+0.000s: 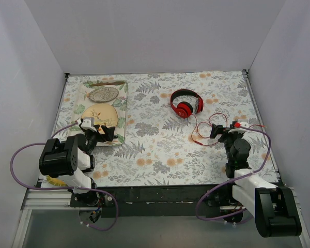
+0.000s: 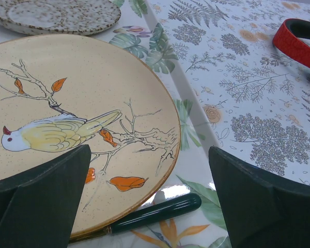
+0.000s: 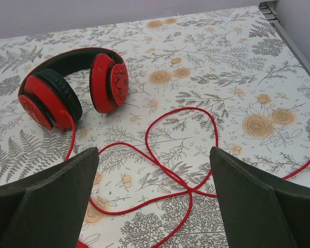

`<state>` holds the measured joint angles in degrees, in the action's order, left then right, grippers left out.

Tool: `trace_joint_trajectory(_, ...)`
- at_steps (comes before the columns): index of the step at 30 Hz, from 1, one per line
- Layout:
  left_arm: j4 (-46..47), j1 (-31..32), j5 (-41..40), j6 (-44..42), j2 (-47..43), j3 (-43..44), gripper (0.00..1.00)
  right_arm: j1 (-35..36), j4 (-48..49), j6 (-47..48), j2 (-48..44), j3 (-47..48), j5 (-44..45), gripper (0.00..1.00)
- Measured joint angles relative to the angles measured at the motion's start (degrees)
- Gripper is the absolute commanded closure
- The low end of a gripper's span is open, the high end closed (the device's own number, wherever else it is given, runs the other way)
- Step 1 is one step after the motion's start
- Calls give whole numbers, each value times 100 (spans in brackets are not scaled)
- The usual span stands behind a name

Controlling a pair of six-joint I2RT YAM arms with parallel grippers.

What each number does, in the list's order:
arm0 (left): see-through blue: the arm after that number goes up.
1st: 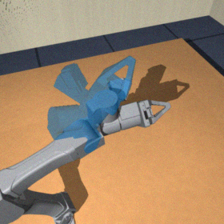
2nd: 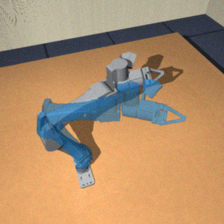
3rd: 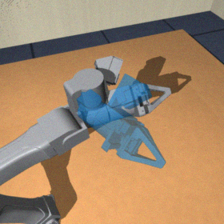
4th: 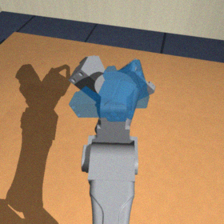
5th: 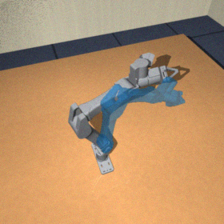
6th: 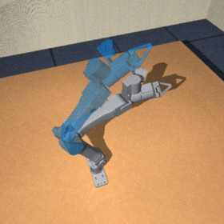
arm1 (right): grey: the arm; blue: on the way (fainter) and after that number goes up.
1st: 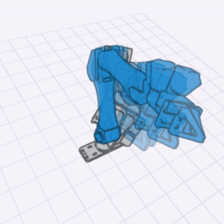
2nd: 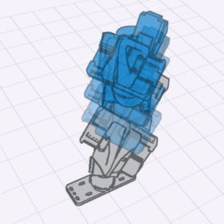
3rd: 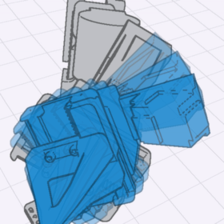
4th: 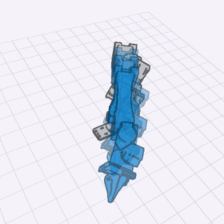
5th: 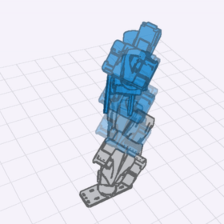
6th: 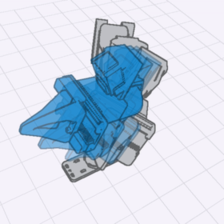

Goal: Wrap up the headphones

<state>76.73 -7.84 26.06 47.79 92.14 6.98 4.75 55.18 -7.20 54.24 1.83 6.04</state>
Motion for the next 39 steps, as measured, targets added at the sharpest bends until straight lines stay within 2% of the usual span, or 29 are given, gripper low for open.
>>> trace_joint_trajectory(4, 0, 0, 0, -2, 0, 2, 2, 0, -52, 2, 42, 33, -48, 6)
trace_joint_trajectory(7, -2, 0, 0, -2, 0, 2, 2, 0, -433, -13, 35, 293, -168, 9)
trace_joint_trajectory(11, -15, 0, 4, -2, -24, 7, 2, 114, -1357, -33, 31, 1165, -354, 10)
trace_joint_trajectory(14, -267, -20, 11, 35, -282, 79, 2, 461, -2055, 39, 151, 1963, -306, 9)
trace_joint_trajectory(18, -1926, -70, 103, -151, -1115, 964, 2, 962, -3038, 142, 737, 3178, -153, 5)
trace_joint_trajectory(22, -3676, -85, 146, -570, -1853, 2072, 2, 1078, -3965, 140, 1690, 4374, -138, 3)
trace_joint_trajectory(29, -6019, -94, -76, -1215, -2647, 3088, 2, 1126, -5613, 85, 3860, 6363, 297, 4)
trace_joint_trajectory(34, -7173, -101, -166, -1445, -2640, 3781, 2, 1126, -6199, 2, 4745, 6771, 367, 6)
trace_joint_trajectory(39, -7910, -103, -105, -1558, -2636, 3862, 2, 1110, -6345, -15, 5147, 6883, 490, 12)
